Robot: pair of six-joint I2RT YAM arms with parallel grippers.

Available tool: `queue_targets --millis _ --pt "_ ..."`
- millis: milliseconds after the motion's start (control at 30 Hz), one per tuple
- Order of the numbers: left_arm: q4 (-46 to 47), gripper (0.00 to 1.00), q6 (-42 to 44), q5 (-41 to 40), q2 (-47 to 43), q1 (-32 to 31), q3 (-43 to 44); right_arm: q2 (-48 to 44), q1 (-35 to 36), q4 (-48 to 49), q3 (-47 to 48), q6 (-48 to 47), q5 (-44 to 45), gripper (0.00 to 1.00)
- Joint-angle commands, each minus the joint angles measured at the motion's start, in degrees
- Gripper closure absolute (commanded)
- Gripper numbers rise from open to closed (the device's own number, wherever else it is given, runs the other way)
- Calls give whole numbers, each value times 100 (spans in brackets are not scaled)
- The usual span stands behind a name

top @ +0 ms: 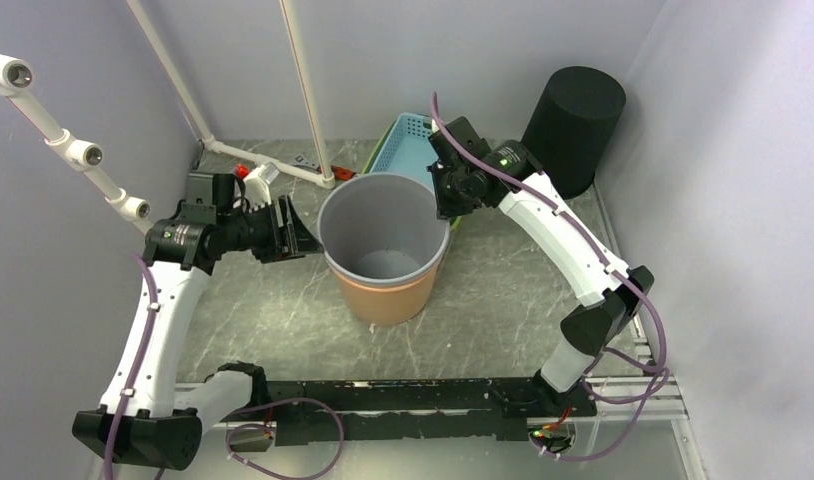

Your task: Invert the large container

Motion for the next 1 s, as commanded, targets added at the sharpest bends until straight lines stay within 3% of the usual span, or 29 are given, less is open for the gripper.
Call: queue_targets --millis 0,133,433,633,967 --pt "687 41 -536 69 -283 -226 -197 -341 46 472 -50 90 -282 100" --pt "1101 40 -914 239 -277 -326 -160 -338 48 495 -29 109 -262 97" --pt "1091 44 -1033 97 57 -717 -153 -455 50 606 -86 95 -380 91" --pt "970 57 -1030 -105 43 -815 23 -575 49 736 -125 70 -745 91" --pt "643 82 -754 -150 148 -815 478 -1356 -44 1959 -707 410 -1965 94"
